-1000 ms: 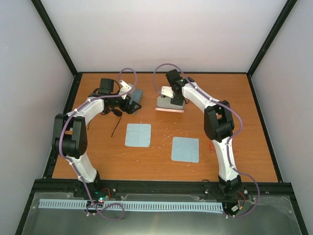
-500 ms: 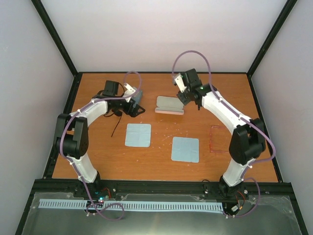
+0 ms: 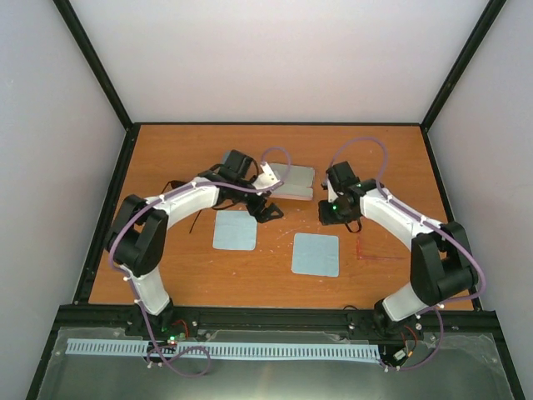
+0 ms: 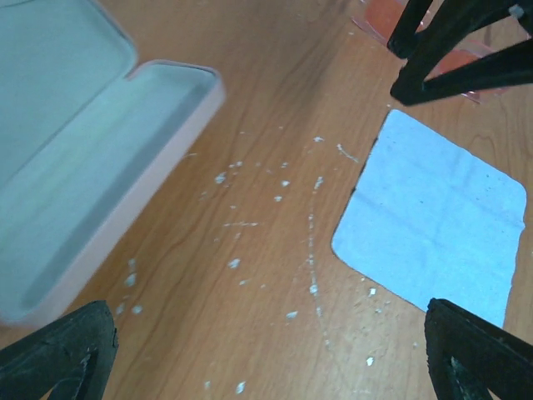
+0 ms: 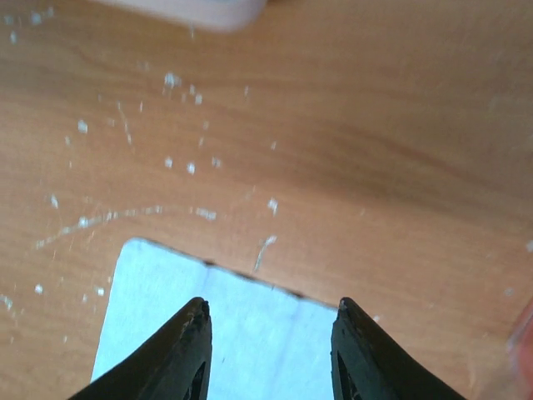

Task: Organize the sunglasses
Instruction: Place the sunglasses case at the center of the board, then fold the glasses cleaning cloth at the center of the board.

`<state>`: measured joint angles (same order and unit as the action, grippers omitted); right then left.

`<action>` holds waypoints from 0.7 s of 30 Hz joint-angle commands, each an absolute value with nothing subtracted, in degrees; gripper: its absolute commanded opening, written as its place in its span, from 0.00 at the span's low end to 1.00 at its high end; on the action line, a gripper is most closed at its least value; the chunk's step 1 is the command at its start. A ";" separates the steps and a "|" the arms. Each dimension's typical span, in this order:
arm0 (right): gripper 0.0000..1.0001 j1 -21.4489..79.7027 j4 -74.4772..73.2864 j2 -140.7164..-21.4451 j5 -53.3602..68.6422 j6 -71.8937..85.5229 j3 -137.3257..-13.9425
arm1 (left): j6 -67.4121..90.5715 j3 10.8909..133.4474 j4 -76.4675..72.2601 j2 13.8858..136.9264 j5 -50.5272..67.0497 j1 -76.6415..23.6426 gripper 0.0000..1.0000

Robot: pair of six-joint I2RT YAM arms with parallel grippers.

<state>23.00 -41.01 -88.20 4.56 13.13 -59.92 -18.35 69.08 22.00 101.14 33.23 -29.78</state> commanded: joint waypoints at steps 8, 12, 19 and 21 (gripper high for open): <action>0.38 21.02 -44.20 -88.79 8.60 16.78 -54.11 | -16.31 77.00 25.49 107.18 24.89 -34.93 0.99; 0.39 20.76 -44.99 -92.47 7.86 15.65 -54.51 | -16.22 76.74 25.57 107.40 24.51 -35.33 1.00; 0.40 20.44 -45.18 -95.75 7.41 15.95 -55.01 | -15.73 75.93 25.19 107.40 24.47 -35.26 0.99; 0.42 20.22 -45.02 -95.86 7.29 15.93 -54.95 | -15.61 75.87 25.07 107.47 24.48 -35.33 0.99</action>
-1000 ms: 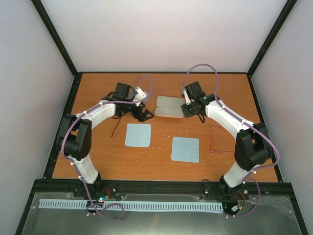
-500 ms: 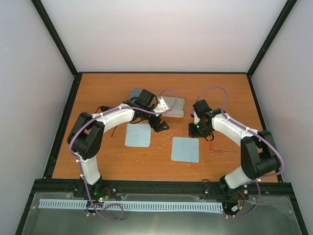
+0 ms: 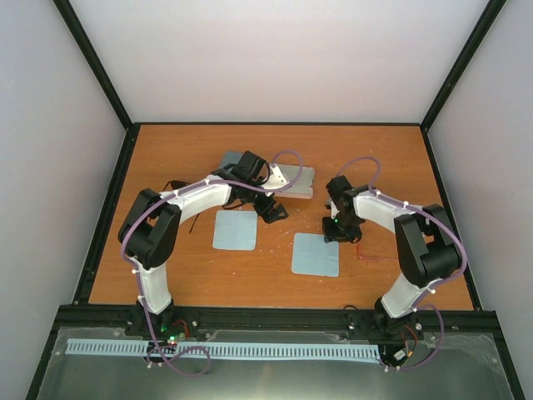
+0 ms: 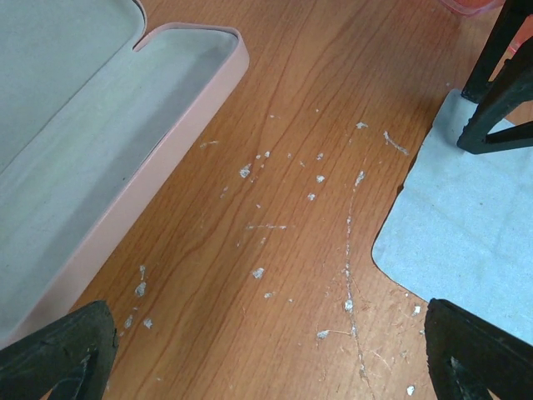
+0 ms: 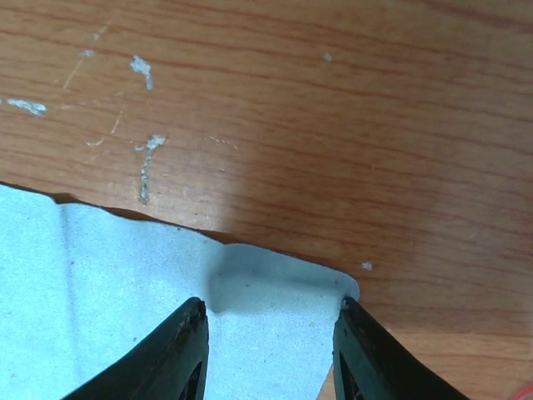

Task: Organize the sunglasses
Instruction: Fold the glasses cleaning cloth at the center of the board.

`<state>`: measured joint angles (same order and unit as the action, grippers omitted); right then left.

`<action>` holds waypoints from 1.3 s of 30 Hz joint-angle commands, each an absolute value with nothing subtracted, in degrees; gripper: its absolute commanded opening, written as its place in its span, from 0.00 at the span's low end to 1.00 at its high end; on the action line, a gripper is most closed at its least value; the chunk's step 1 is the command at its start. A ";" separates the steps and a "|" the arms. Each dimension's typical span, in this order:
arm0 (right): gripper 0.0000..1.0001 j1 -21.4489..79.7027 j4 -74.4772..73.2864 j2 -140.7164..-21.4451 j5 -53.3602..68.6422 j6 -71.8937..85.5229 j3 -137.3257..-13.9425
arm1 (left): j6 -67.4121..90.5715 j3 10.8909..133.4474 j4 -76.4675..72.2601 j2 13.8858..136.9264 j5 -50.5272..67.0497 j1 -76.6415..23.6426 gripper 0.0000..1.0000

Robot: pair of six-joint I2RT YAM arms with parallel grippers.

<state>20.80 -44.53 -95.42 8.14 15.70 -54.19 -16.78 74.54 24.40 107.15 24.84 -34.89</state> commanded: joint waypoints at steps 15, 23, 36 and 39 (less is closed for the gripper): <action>0.46 16.87 -45.14 -97.11 8.10 13.82 -57.07 | -15.47 76.42 24.88 107.88 23.91 -35.27 1.00; 0.45 16.87 -46.27 -97.80 9.55 13.66 -55.55 | -14.87 76.79 24.52 108.11 24.35 -35.32 0.99; 0.31 18.37 -47.89 -98.70 8.15 13.60 -52.03 | -14.49 76.38 23.85 107.67 24.76 -35.29 1.00; 0.27 19.27 -47.90 -99.75 8.17 13.75 -52.31 | -14.52 76.26 23.73 107.65 24.79 -35.33 0.99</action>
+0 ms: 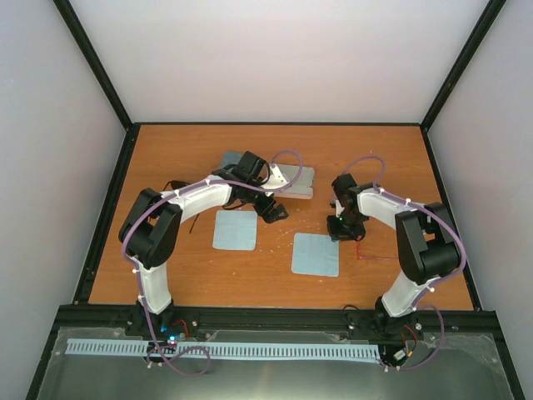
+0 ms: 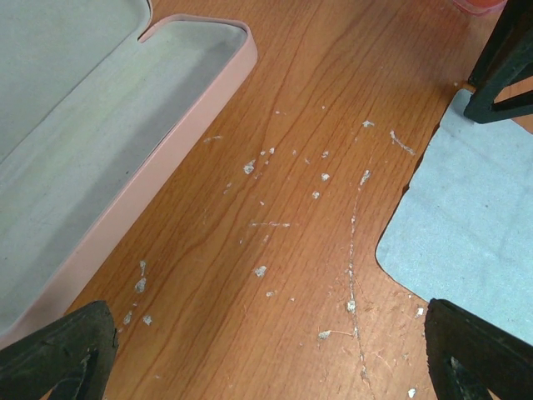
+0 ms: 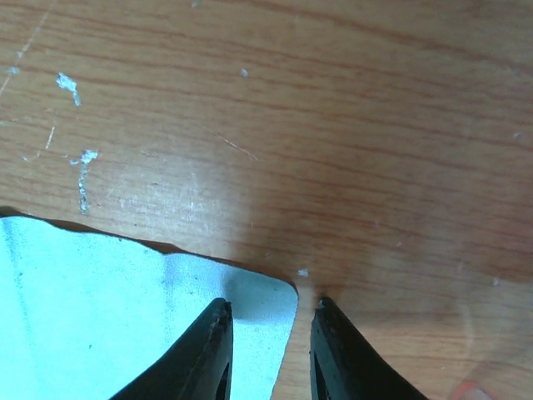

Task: Organize the sunglasses
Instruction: Fold the glasses cleaning cloth at the center of the board.

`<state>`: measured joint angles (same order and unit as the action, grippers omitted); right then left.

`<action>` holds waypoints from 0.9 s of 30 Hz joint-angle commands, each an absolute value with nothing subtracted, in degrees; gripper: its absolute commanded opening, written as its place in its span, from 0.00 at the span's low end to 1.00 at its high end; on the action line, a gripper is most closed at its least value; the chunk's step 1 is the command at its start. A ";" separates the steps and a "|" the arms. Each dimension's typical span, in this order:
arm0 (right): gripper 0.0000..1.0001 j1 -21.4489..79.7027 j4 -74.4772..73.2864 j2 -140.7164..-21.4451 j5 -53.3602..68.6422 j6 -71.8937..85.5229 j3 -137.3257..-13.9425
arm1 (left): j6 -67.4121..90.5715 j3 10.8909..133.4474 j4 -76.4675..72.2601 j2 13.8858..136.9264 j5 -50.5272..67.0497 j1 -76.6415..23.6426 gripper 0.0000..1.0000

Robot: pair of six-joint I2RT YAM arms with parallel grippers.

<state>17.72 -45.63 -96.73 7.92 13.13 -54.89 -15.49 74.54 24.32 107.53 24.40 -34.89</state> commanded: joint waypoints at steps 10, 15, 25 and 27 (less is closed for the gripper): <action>0.18 22.28 -46.70 -102.94 8.31 15.86 -52.46 | -14.47 74.93 23.30 107.07 23.68 -36.21 0.99; 0.06 22.41 -46.66 -103.91 7.05 16.65 -52.62 | -14.81 74.75 23.16 106.95 23.18 -36.78 0.99; 0.03 22.43 -46.36 -100.73 5.97 19.69 -53.94 | -17.20 75.72 23.60 110.32 24.32 -40.93 0.86; 0.03 22.37 -46.20 -99.88 5.49 20.11 -54.14 | -17.47 75.28 23.55 111.06 23.69 -42.36 0.78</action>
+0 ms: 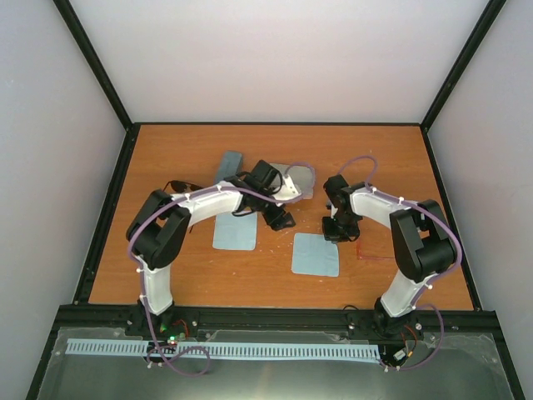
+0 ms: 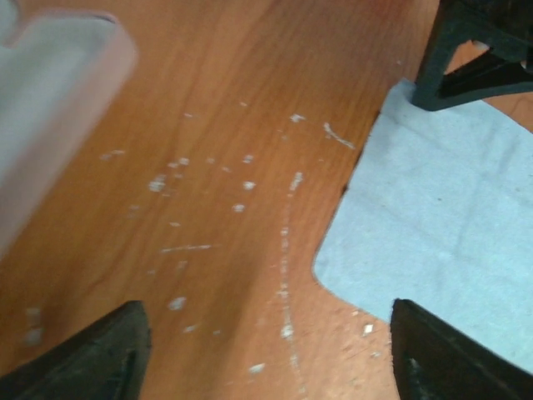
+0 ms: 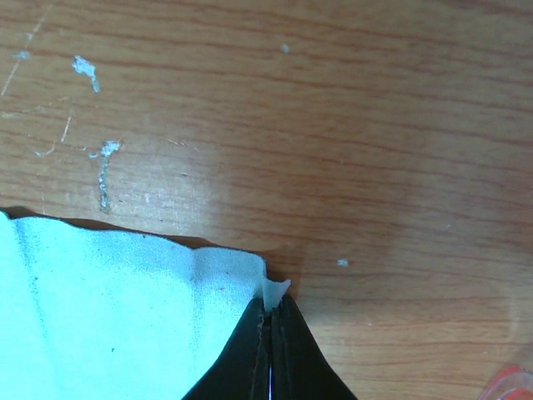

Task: Organize the sunglasses
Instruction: Fold the glasses cleaning cloth at the center of the board.

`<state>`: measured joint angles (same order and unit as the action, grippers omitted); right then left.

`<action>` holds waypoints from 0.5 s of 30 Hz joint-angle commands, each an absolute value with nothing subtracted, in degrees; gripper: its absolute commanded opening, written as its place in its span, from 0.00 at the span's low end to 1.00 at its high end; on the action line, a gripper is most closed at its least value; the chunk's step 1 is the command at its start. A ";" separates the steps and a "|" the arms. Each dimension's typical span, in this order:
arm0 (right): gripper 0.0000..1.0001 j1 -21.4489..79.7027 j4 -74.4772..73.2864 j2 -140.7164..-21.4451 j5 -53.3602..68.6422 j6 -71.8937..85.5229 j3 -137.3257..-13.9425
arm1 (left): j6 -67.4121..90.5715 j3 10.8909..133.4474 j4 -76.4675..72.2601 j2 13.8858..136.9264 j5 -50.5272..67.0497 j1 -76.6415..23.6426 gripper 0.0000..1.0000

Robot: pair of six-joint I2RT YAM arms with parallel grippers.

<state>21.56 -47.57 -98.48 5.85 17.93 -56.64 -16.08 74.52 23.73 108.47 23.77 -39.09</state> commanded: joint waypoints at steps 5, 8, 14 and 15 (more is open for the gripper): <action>0.03 22.41 -44.91 -98.77 4.94 20.37 -53.90 | -18.04 74.83 23.19 113.45 20.85 -45.62 0.67; 0.03 22.41 -43.93 -98.58 5.17 20.41 -53.47 | -17.60 75.41 22.77 114.69 18.90 -46.71 0.63; 0.03 22.40 -42.27 -98.26 5.51 21.02 -53.26 | -17.17 75.56 21.74 116.15 13.68 -48.21 0.60; 0.03 22.41 -42.08 -98.14 5.61 21.13 -53.26 | -17.10 75.52 21.52 116.19 13.20 -48.38 0.59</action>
<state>21.87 -45.63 -97.06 5.34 19.86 -55.07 -17.15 74.50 23.16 115.57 17.69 -47.11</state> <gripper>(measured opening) 0.031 0.603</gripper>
